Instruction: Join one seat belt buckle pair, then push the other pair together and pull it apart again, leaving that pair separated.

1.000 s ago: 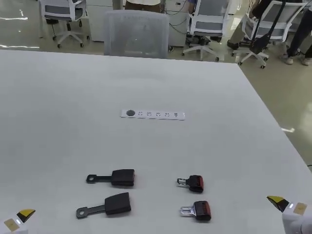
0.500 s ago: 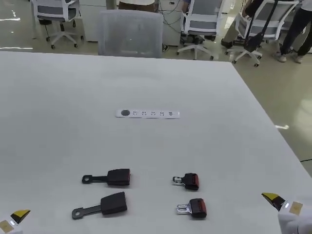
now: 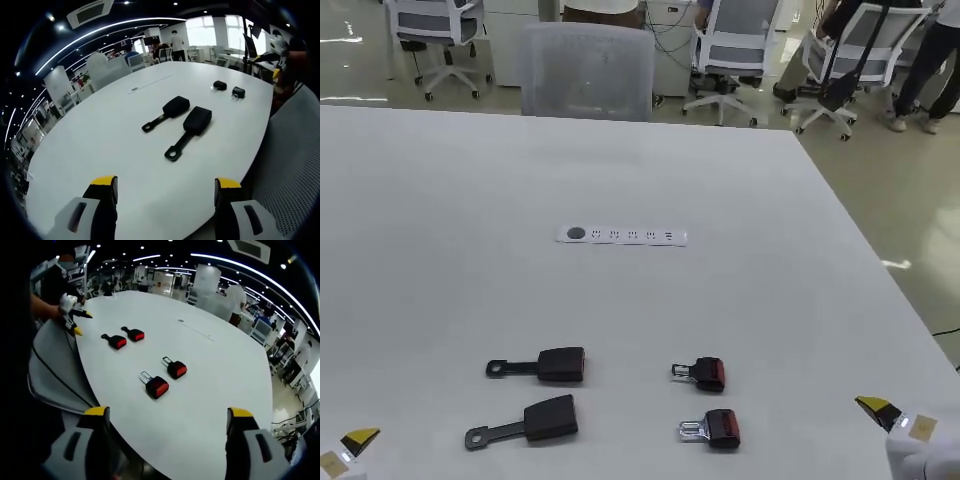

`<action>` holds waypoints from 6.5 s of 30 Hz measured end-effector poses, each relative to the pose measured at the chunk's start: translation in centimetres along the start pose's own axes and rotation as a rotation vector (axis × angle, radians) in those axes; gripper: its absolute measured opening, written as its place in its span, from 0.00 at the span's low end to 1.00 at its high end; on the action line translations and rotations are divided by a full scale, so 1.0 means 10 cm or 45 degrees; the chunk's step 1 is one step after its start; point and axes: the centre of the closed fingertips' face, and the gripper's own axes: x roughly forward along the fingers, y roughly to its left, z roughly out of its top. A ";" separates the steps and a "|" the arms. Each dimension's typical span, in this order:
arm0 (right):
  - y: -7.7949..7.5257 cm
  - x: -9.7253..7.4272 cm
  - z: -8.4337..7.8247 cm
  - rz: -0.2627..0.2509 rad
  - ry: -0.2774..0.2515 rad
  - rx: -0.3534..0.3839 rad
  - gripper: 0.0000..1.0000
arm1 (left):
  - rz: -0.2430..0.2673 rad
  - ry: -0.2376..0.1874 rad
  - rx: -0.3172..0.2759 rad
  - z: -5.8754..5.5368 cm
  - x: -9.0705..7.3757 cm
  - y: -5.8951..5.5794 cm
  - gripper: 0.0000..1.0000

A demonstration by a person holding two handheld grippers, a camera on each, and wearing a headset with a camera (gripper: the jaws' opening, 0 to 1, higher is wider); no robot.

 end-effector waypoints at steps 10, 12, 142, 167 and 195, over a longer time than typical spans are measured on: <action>0.05 0.09 0.01 0.041 0.025 -0.033 0.93 | -0.072 0.022 0.129 0.02 -0.02 -0.11 0.85; 0.05 0.11 0.02 0.053 0.028 -0.031 0.91 | -0.077 0.035 0.151 0.04 -0.04 -0.07 0.84; 1.05 1.87 0.33 0.717 0.293 -0.600 0.35 | -0.716 0.321 0.928 0.68 1.37 -0.86 0.33; 1.45 2.21 0.70 0.686 0.318 -0.659 0.35 | -0.712 0.297 0.929 0.69 1.38 -0.89 0.32; 1.56 2.29 0.87 0.735 0.256 -0.725 0.33 | -0.737 0.290 0.953 0.69 1.37 -0.92 0.32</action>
